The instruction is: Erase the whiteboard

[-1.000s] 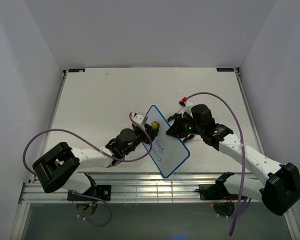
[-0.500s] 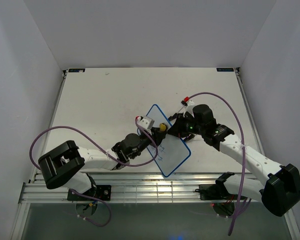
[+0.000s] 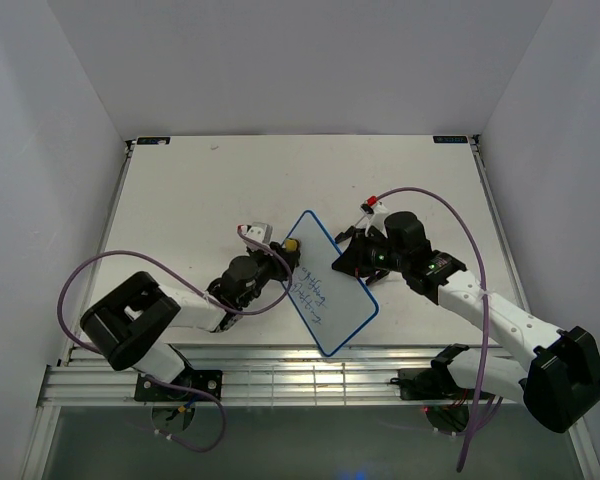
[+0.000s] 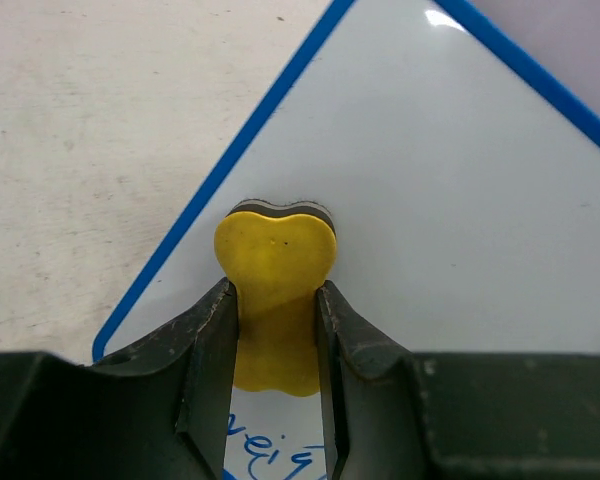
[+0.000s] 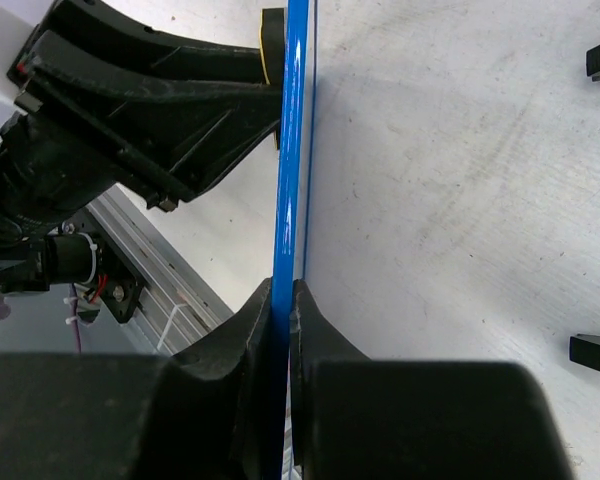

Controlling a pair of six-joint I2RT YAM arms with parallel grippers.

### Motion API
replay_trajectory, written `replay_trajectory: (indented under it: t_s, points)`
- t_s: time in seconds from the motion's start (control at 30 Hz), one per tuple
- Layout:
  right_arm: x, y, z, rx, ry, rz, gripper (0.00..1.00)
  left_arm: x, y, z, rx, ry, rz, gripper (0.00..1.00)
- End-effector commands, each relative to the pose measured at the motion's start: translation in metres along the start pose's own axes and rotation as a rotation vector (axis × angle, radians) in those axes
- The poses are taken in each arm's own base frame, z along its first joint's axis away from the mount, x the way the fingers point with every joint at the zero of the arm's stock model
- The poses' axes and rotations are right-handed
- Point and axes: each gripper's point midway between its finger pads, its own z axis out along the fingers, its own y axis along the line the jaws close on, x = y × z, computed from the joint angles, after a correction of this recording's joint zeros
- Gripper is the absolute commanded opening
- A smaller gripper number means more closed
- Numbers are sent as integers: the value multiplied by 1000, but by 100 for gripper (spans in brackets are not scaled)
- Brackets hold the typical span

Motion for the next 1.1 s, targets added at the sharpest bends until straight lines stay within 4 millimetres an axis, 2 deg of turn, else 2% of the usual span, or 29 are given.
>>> replay_trajectory:
  t_s: [0.0, 0.1, 0.27, 0.47, 0.6, 0.73, 0.87, 0.97, 1.0, 1.07]
  points:
    - [-13, 79, -19, -343, -23, -93, 8, 29, 17, -2, -36, 86, -13, 4]
    - [-14, 80, -18, -349, -29, -91, 8, 38, 18, -3, -14, 97, -28, 4]
    - [-13, 79, -15, -350, -21, -82, 8, 40, -2, -15, 75, 76, -57, 4]
    - [-12, 79, -14, -352, -18, -80, 8, 31, -47, -19, 179, 42, -2, 4]
    - [-12, 79, -15, -353, -22, -80, 8, 40, -80, -25, 240, 63, 26, 4]
    - [-14, 80, -16, -357, -29, -83, 8, 48, -101, -29, 270, 78, 38, 4]
    - [-14, 81, -16, -360, -27, -80, 8, 53, -90, -24, 211, 88, 45, 4]
    - [-14, 82, -19, -365, -33, -85, 8, 49, -66, -22, 149, 91, 25, 4]
    - [-14, 83, -19, -366, -34, -84, 8, 40, -52, -19, 113, 75, -13, 4]
    - [-14, 83, -19, -369, -33, -85, 8, 38, -34, -20, 75, 74, -38, 4]
